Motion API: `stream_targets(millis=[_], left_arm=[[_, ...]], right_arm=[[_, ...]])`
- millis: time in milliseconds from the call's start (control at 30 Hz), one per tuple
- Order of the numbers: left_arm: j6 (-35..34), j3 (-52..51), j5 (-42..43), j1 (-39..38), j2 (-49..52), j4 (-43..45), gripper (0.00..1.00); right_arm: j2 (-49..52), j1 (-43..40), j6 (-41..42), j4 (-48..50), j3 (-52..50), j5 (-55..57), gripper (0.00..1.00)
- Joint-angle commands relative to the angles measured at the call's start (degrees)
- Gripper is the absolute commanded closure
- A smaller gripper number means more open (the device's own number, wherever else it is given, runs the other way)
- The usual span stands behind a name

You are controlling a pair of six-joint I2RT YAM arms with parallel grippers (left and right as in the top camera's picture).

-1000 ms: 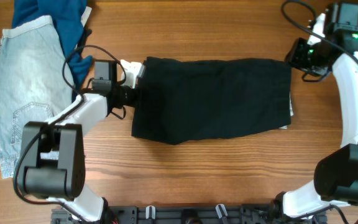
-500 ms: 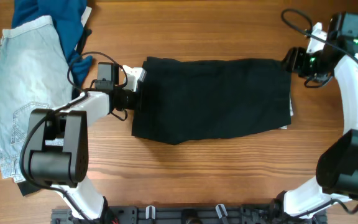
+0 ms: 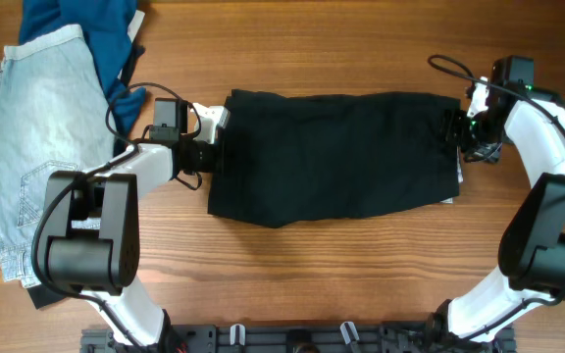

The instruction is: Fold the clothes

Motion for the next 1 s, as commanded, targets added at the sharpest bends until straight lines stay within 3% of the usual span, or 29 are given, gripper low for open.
stream_targets(millis=[0, 233, 433, 967], left_arm=[[-0.4, -0.3, -2.7, 0.3, 2.6, -0.5, 0.96], [-0.4, -0.3, -2.7, 0.3, 2.6, -0.5, 0.96], [-0.4, -0.3, -2.7, 0.3, 2.6, -0.6, 0.96], [-0.4, -0.3, -2.7, 0.2, 2.6, -0.9, 0.94]], right_arm=[[0.5, -0.1, 3.8, 2.3, -4.1, 5.7, 0.14], [0.5, -0.1, 7.1, 5.1, -7.1, 4.2, 0.12], [0.5, 0.6, 8.1, 7.4, -7.2, -6.9, 0.14], [6.6, 2.4, 11.3, 7.0, -7.2, -5.7, 0.19]])
